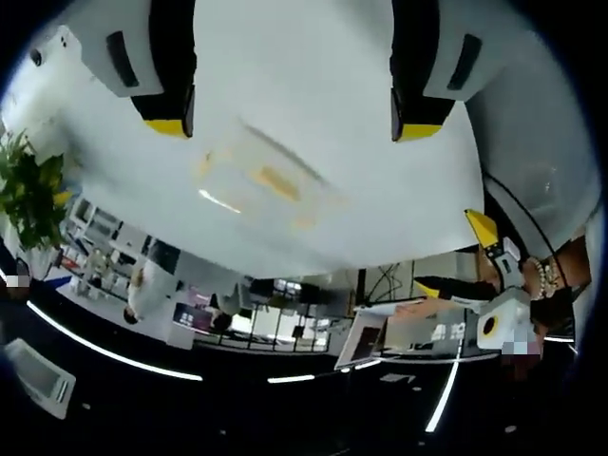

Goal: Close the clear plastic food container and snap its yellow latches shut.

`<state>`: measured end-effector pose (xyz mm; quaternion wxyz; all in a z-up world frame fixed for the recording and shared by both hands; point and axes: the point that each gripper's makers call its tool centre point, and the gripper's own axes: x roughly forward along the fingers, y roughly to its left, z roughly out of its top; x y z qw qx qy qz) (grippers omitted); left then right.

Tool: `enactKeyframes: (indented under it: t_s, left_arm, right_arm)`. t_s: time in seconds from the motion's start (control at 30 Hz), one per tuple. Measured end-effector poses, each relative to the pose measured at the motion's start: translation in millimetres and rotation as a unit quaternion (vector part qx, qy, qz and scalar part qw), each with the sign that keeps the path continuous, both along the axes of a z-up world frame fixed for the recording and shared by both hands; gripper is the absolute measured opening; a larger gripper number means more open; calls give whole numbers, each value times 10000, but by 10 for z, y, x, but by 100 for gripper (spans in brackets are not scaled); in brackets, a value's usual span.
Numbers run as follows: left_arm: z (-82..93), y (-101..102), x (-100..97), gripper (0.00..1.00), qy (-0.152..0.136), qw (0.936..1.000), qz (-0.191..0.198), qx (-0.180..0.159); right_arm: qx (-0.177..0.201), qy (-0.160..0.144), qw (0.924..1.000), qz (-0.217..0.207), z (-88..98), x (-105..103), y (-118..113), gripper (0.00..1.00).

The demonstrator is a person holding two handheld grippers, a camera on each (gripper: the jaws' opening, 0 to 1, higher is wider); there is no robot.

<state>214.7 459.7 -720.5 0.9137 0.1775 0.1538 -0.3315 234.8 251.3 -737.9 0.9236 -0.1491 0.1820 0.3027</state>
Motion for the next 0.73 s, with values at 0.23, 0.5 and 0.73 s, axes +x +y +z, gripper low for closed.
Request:
enactKeyframes:
  t_s: [0.23, 0.5, 0.73]
  left_arm:
    - [0, -40, -11, 91, -25, 9999, -91, 34]
    - [-45, -60, -17, 90, -15, 9997, -179, 180]
    - [-70, -71, -26, 89, 41, 9995, -200, 220]
  right_arm:
    - [66, 15, 10000, -45, 0, 12, -11, 77]
    - [33, 161, 9999, 23, -67, -23, 14, 78]
    - [-94, 247, 9996, 79, -115, -60, 16, 77]
